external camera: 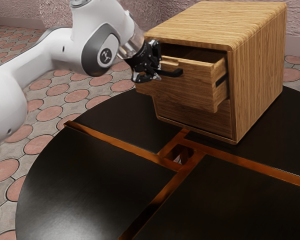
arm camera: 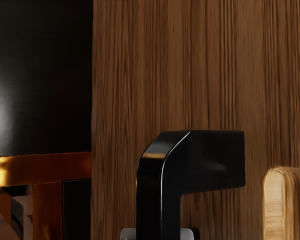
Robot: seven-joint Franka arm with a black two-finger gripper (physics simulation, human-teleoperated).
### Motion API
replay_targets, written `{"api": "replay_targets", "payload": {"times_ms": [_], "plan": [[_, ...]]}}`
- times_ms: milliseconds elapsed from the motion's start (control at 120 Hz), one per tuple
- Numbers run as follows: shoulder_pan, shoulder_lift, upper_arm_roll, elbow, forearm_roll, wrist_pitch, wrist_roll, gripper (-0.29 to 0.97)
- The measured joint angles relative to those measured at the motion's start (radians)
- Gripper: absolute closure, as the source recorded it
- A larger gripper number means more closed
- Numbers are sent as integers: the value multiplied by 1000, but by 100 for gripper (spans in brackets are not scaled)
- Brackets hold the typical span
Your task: Pull the drawer handle with one arm to open the drawer
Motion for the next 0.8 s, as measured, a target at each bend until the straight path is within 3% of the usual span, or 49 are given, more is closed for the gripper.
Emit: {"api": "replay_targets", "payload": {"times_ms": [800], "plan": [[15, -335, 0, -390, 3, -2, 47, 78]]}}
